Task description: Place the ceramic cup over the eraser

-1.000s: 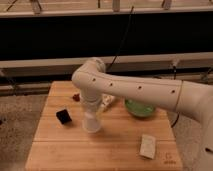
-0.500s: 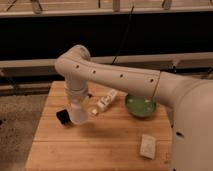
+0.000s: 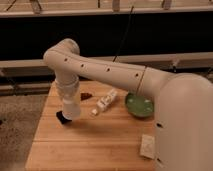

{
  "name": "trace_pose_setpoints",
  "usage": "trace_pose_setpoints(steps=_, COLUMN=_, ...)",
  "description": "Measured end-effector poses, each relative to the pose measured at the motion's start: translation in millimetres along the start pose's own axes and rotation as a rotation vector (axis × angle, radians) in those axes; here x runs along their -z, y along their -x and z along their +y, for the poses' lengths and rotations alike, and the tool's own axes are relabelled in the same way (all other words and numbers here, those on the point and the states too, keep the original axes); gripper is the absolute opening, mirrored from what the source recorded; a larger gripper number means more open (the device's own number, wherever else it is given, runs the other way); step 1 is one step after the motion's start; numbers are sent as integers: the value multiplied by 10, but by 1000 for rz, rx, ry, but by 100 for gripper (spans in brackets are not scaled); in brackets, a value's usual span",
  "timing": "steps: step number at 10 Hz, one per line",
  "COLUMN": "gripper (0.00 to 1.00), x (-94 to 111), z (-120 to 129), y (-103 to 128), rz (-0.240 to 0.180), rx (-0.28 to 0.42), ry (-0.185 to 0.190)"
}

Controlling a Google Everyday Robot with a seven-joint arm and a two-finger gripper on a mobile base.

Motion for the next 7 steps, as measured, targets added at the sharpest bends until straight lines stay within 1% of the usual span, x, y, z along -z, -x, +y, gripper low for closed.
trace_pose_setpoints(steps=1, gripper=0, x=0, z=-109, y=35, rz=-4, rx=21, ry=-5)
trace_pose_setpoints(steps=4, gripper=0, x=-6, z=-291, y=112, rz=-14, rx=67, ry=-2)
trace_pose_setpoints(steps=5, gripper=0, x=-30, z=-381, y=155, rz=-21, rx=86, ry=-4)
trace_pose_setpoints(steps=7, gripper=0, x=-105, z=-443, y=203, rz=-34, rx=107, ry=3)
